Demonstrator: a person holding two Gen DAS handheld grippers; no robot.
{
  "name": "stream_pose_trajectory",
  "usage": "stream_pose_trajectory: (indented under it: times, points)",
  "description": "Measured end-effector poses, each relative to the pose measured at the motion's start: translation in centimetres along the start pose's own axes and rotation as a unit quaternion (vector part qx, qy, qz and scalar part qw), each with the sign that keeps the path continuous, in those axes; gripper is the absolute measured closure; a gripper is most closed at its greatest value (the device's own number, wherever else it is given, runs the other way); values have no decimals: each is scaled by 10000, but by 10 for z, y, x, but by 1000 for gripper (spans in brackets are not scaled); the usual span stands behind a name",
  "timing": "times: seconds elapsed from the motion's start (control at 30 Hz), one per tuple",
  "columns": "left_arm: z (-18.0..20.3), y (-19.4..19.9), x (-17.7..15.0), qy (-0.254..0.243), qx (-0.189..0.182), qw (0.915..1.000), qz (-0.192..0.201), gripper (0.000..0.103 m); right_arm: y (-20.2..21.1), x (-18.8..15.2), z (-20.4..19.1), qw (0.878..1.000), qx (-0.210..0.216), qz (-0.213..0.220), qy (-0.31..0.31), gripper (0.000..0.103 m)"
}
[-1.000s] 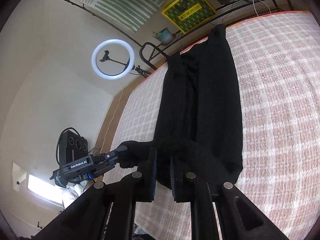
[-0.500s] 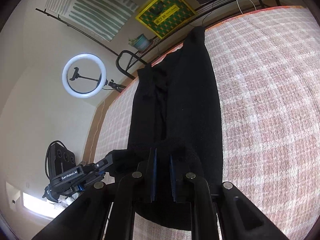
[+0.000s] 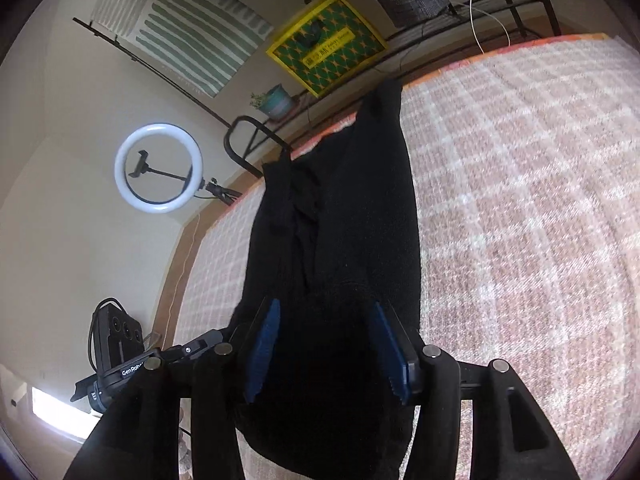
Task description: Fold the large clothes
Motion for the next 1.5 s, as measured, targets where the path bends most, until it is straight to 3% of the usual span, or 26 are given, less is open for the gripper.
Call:
stream_pose_trajectory:
  times: [0.03,0.17,0.33,0.53,0.57,0.63,0.73,0.87,1.07,1.1,1.2,1.3,1.4,1.5]
  points:
    - [0,6,2,9,-34,10000,88,51,7,-1,-1,10000,-13,3,55,51]
    - [-2,17,-1,-154,-17,9998,117,51,21,-21,-4,9988,-96,-263,405,52]
    - [-6,7,-19,-418,177,9989,-136,52,7,-48,4,9955,-265,-666,622,53]
    - [-5,-9,-34,-760,484,9954,-334,64,-13,-53,3,9927,-406,-803,809,58]
    - [-5,-11,-36,-814,528,9947,-354,67,-18,-53,2,9923,-420,-836,813,62]
    - [-5,-14,-37,-960,639,9926,-380,86,-24,-53,-1,9910,-496,-891,873,88]
    - [-7,-10,-40,-958,602,9928,-382,96,-20,-55,-13,9888,-632,-764,1116,96]
    - [-15,4,-45,-707,589,9954,-284,97,-4,-52,-18,9884,-824,-384,1216,97]
    - [-22,-3,-49,-760,649,9945,-311,92,-22,-58,6,9881,-1101,-604,892,97]
    - [-19,1,-49,-816,698,9939,-262,92,-21,-57,4,9873,-1133,-615,925,94]
    - [-4,11,-49,-1066,858,9906,-25,92,-10,-53,-8,9847,-1334,-474,1014,71]
    - [11,17,-55,-1376,653,9883,-36,92,6,-49,-24,9855,-1160,-223,1215,71]
    - [29,4,-68,-1905,660,9793,-146,92,11,-45,-34,9830,-1199,-62,1390,71]
    - [37,-19,-74,-1998,726,9767,-309,92,5,-45,-39,9830,-1080,-61,1485,72]
Point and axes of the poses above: each gripper's, at about its wrist camera, not at the fingertips, and y roughly against the way its jaws point, z to its right, x to its top, the point moved 2 cm from there along -y, roughly the way its jaws point, and after that the axes turned 5 degrees about -z, right-handed, at the moved point
